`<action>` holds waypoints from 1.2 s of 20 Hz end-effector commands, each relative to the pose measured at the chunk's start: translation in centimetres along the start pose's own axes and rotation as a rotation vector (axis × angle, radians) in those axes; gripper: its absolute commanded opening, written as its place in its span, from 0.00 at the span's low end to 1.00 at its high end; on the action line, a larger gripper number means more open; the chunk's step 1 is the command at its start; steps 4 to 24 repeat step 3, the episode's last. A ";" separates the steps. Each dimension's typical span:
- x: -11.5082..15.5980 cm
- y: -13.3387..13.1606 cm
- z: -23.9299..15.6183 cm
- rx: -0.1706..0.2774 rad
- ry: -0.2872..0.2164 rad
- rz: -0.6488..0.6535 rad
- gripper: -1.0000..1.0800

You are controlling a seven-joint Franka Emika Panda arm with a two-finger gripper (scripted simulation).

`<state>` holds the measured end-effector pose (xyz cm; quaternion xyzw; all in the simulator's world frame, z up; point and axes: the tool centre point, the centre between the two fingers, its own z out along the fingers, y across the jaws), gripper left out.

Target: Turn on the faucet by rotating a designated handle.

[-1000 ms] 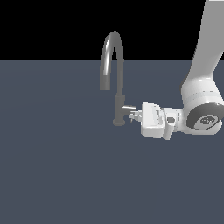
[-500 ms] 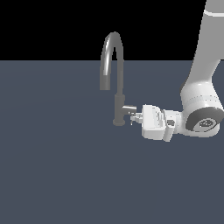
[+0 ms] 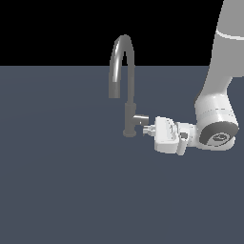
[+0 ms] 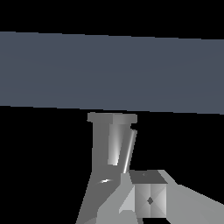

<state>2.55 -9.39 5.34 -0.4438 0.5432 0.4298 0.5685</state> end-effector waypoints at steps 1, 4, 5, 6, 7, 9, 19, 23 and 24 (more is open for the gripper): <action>2.7 0.1 0.5 0.012 0.014 0.031 0.00; 3.1 0.0 0.5 0.012 0.015 0.034 0.00; 3.1 0.0 0.5 0.012 0.015 0.034 0.00; 3.1 0.0 0.5 0.012 0.015 0.034 0.00; 3.1 0.0 0.5 0.012 0.015 0.034 0.00; 3.1 0.0 0.5 0.012 0.015 0.034 0.00; 3.1 0.0 0.5 0.012 0.015 0.034 0.00; 3.1 0.0 0.5 0.012 0.015 0.034 0.00; 3.1 0.0 0.5 0.012 0.015 0.034 0.00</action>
